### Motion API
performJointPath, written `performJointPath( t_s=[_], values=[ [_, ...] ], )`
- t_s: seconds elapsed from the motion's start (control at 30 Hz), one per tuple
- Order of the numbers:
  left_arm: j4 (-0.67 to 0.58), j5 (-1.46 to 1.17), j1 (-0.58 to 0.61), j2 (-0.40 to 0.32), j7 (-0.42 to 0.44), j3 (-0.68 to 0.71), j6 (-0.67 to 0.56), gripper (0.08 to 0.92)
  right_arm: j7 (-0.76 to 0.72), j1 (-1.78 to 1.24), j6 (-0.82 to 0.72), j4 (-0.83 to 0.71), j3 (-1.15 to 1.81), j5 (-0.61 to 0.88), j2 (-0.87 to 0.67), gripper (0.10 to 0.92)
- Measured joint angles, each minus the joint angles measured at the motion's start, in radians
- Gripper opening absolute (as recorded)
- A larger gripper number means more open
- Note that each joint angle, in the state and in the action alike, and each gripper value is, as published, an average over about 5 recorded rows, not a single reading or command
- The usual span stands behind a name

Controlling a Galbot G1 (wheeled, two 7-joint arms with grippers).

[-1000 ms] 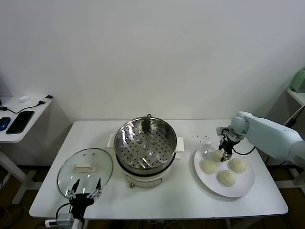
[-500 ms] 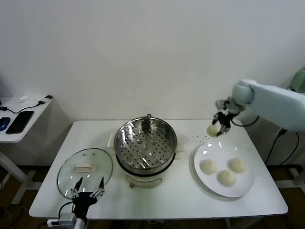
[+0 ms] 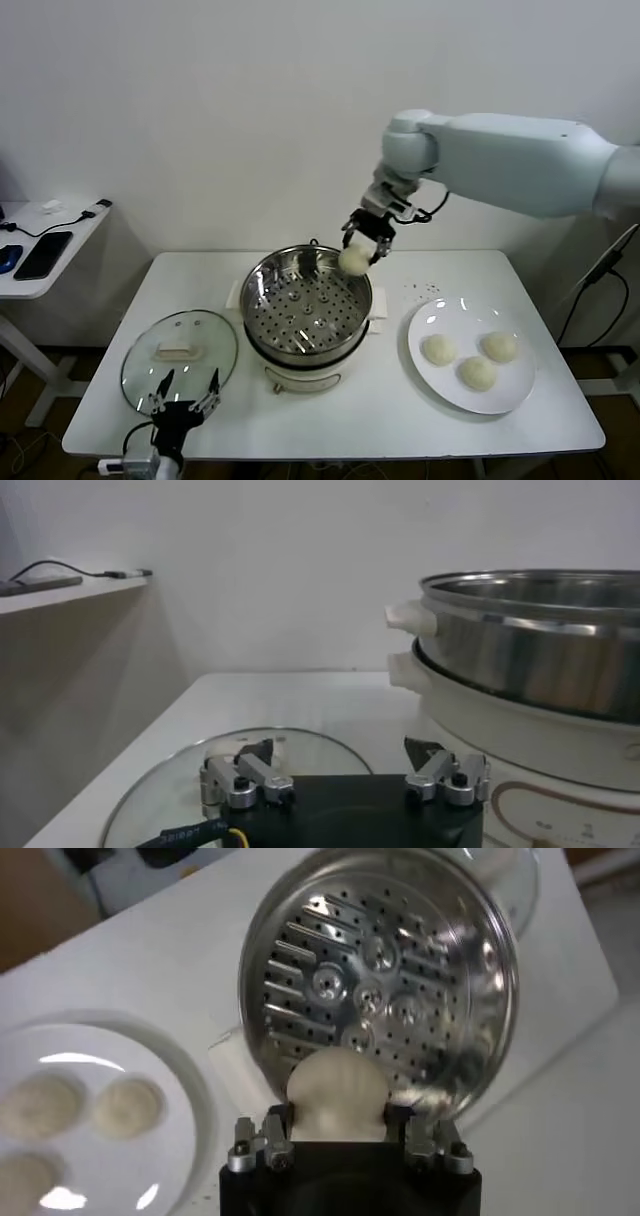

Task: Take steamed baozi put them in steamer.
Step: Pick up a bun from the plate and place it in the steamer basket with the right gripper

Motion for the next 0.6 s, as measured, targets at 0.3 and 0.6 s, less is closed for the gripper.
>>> performJointPath(
  t_s=[0.3, 0.6],
  values=[
    [-0.009, -0.001, 0.002, 0.003, -0.001, 0.0, 0.0, 0.823, 0.023, -0.156, 0.203, -0.22, 0.094, -0.201, 0.145, 0.611],
    [-0.011, -0.002, 0.003, 0.006, -0.002, 0.002, -0.001, 0.823, 0.046, -0.263, 0.309, -0.418, 0.162, -0.322, 0.238, 0.611]
  ],
)
